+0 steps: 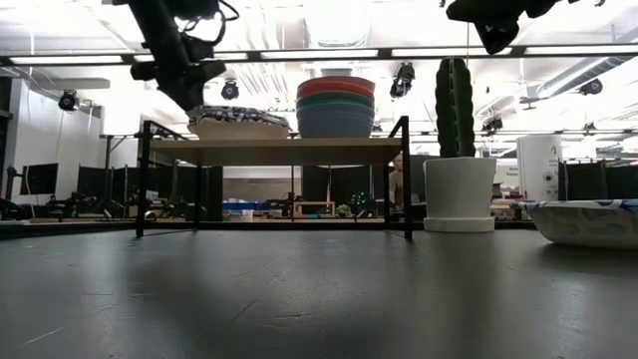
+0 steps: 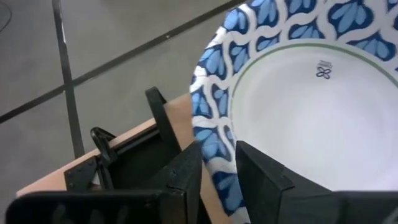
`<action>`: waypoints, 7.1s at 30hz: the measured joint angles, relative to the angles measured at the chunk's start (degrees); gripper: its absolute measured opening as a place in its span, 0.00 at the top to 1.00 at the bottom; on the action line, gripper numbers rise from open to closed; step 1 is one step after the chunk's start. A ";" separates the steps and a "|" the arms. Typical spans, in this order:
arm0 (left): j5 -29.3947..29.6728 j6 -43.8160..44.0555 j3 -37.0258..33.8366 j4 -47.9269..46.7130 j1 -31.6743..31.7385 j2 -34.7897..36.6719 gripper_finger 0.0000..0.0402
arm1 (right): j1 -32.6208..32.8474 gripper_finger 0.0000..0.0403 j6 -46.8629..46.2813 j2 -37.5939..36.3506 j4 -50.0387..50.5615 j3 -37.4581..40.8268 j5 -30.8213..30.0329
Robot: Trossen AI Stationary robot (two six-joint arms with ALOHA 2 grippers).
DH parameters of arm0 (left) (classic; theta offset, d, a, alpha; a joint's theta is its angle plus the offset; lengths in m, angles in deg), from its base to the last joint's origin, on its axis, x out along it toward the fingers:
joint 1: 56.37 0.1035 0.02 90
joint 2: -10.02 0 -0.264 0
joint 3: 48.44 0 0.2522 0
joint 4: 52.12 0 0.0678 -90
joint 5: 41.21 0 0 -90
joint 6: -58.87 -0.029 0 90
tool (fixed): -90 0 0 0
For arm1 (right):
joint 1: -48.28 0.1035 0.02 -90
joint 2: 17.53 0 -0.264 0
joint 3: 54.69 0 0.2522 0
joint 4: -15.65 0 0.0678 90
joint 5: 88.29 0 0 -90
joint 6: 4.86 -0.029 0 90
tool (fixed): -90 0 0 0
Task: Place and stack bowls onto a shelf
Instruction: Stack the blue patterned bowl on top of the blue patterned bowl on the shelf, then return to Home Position
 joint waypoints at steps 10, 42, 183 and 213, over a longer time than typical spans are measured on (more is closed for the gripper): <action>0.08 2.51 0.00 2.09 -4.91 -1.67 0.82 | 0.02 0.98 -1.08 0.00 0.18 0.04 0.00; 9.60 -33.32 -26.90 74.58 -63.60 -0.50 0.82 | 0.04 0.98 -53.98 20.15 56.04 -17.77 30.21; 16.36 -26.03 21.51 -5.26 -20.77 -15.76 0.68 | -0.87 0.52 10.79 7.02 16.67 -19.71 27.02; -8.23 -15.22 -9.51 35.08 -48.94 -9.60 0.65 | -3.94 0.53 15.45 -5.29 1.07 3.54 27.03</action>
